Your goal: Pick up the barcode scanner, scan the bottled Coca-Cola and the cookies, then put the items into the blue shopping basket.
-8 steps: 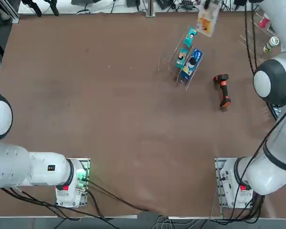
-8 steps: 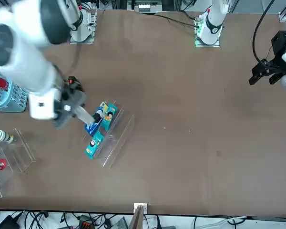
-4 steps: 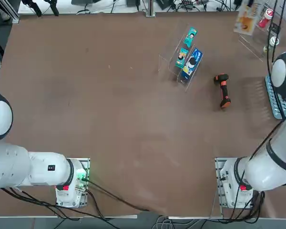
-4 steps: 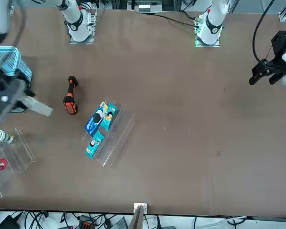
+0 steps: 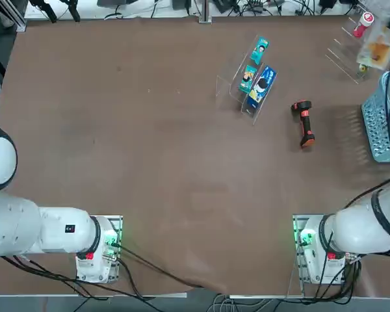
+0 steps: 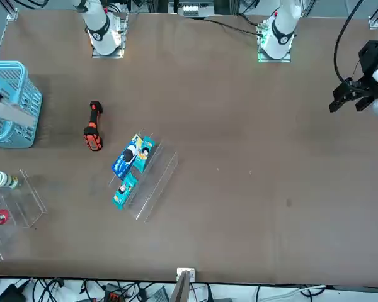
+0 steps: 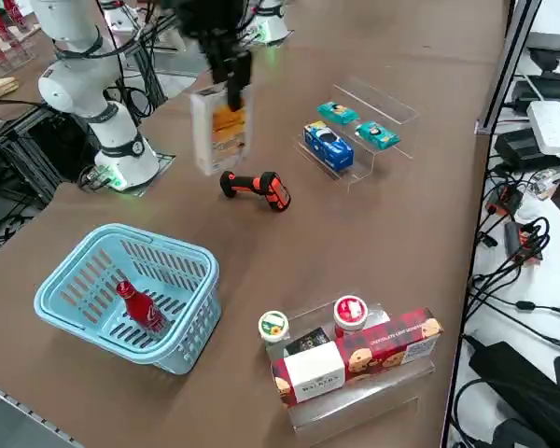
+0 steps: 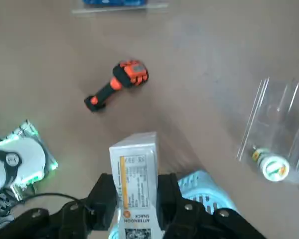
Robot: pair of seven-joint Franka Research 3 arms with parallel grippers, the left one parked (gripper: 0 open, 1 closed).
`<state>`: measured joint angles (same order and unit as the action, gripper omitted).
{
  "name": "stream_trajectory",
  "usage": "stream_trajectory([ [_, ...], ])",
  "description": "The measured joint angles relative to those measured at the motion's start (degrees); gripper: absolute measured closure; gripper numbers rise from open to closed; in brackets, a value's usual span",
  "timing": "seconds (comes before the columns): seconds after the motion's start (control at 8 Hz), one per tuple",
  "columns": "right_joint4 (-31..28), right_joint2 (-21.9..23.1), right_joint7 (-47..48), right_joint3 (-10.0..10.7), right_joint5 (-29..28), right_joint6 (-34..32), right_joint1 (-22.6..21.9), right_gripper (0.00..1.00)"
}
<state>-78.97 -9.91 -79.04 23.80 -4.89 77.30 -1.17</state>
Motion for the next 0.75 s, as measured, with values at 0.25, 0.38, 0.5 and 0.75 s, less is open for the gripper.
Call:
stream_trajectory([
  [0.25, -8.78, 5.25, -9.87, 0.22, 1.32, 4.03, 7.42, 0.55],
  [0.38, -12.01, 6.86, -14.94, 0.23, 1.51, 5.94, 11.32, 0.55],
  [0.5, -14.57, 7.75, -20.10, 0.22, 1.52, 7.86, 15.31, 0.55],
  [0.75, -18.82, 8.23, -27.86, 0.20, 1.51, 11.89, 20.51, 0.55],
])
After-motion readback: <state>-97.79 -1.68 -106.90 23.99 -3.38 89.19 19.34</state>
